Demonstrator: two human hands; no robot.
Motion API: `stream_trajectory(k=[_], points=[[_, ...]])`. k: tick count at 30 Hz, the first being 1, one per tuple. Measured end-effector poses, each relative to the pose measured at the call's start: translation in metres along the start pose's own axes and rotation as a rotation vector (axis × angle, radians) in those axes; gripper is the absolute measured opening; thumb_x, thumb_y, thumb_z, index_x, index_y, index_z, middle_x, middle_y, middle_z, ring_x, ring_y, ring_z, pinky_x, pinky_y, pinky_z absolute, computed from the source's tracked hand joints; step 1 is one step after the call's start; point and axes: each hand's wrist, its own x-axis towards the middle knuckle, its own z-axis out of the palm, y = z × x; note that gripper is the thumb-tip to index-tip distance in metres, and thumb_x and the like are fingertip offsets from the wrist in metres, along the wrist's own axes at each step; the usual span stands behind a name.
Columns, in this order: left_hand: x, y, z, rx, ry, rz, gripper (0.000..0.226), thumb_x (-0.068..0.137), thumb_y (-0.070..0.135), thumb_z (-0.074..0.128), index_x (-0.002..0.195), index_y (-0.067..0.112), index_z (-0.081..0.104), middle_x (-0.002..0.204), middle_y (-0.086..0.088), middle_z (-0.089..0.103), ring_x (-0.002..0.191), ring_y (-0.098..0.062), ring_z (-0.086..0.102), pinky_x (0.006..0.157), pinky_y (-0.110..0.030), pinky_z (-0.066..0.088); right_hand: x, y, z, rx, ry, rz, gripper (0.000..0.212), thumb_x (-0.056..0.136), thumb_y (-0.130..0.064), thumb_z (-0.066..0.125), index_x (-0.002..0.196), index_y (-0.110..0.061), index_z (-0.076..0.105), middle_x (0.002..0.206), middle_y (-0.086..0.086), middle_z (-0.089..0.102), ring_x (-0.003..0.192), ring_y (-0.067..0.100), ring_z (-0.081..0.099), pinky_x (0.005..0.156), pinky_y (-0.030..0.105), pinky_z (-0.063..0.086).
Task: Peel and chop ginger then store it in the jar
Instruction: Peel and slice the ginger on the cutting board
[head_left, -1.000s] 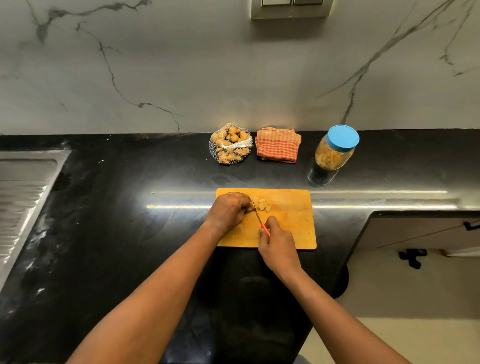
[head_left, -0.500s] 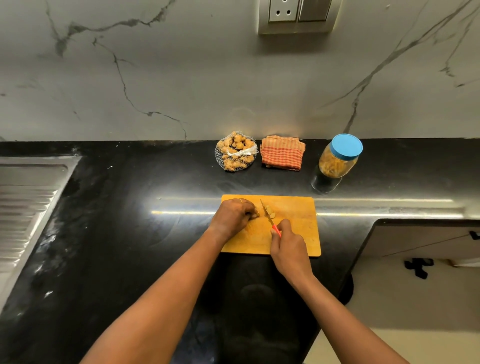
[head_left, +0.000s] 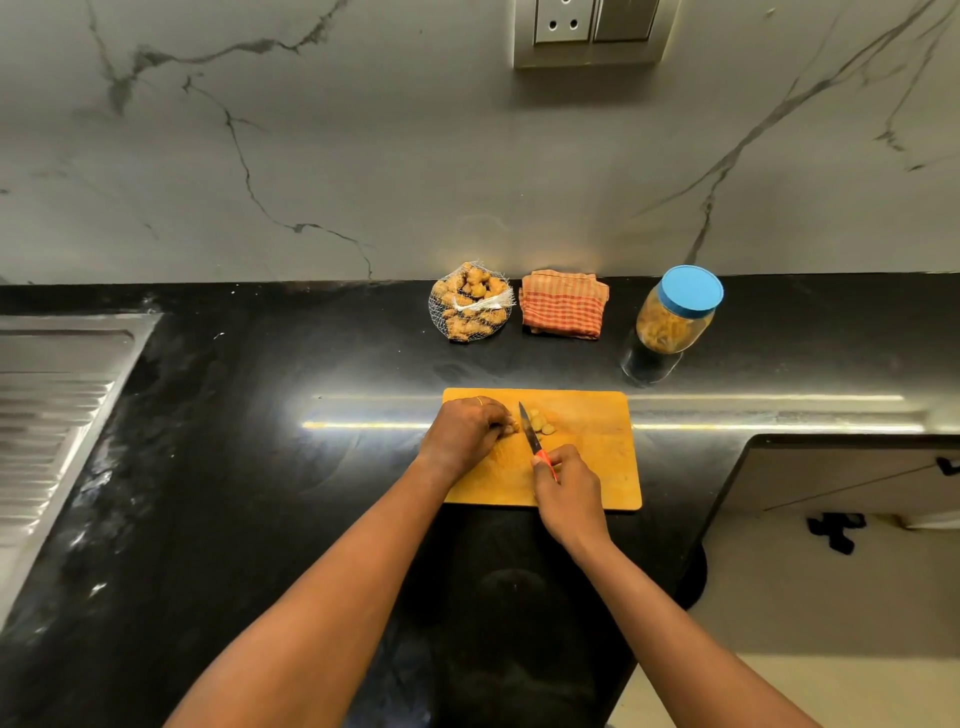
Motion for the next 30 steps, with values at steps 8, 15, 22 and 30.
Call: stream_trajectory(k=[8, 15, 22, 30], points=[[0.000, 0.001, -0.001, -0.022, -0.001, -0.001, 0.011, 0.080, 0.009, 0.075, 0.091, 0.009, 0.078, 0.094, -0.004, 0.075, 0.086, -0.020, 0.070, 0.080, -0.032, 0.056, -0.002, -0.009, -0.007, 0.484, -0.182, 0.309, 0.020, 0.103, -0.029, 0.051, 0.104, -0.011, 0.057, 0.069, 0.004, 0.054, 0.044, 0.008, 0.038, 0.039, 0.022, 0.029], [0.000, 0.001, -0.001, -0.012, -0.007, -0.016, 0.014, 0.080, 0.007, 0.073, 0.093, 0.011, 0.078, 0.098, -0.003, 0.075, 0.090, -0.018, 0.069, 0.083, -0.030, 0.054, -0.003, -0.012, -0.009, 0.570, -0.257, 0.366, 0.021, 0.102, -0.029, 0.052, 0.103, -0.009, 0.058, 0.064, 0.002, 0.050, 0.043, 0.008, 0.034, 0.037, 0.020, 0.026], [0.001, 0.000, -0.002, -0.005, -0.011, -0.015, 0.014, 0.083, 0.012, 0.073, 0.096, 0.012, 0.077, 0.100, -0.002, 0.075, 0.092, -0.018, 0.069, 0.085, -0.030, 0.054, -0.001, -0.008, -0.015, 0.729, -0.302, 0.460, 0.018, 0.102, -0.024, 0.052, 0.104, -0.009, 0.060, 0.062, 0.001, 0.049, 0.042, 0.006, 0.031, 0.035, 0.018, 0.022], [0.000, 0.001, -0.002, -0.010, -0.018, -0.016, 0.014, 0.082, 0.010, 0.074, 0.095, 0.013, 0.078, 0.099, -0.002, 0.075, 0.091, -0.016, 0.068, 0.085, -0.027, 0.053, -0.003, 0.000, -0.020, 0.073, -0.033, 0.036, 0.019, 0.102, -0.034, 0.051, 0.096, -0.020, 0.061, 0.072, 0.001, 0.062, 0.057, 0.013, 0.051, 0.053, 0.031, 0.041]])
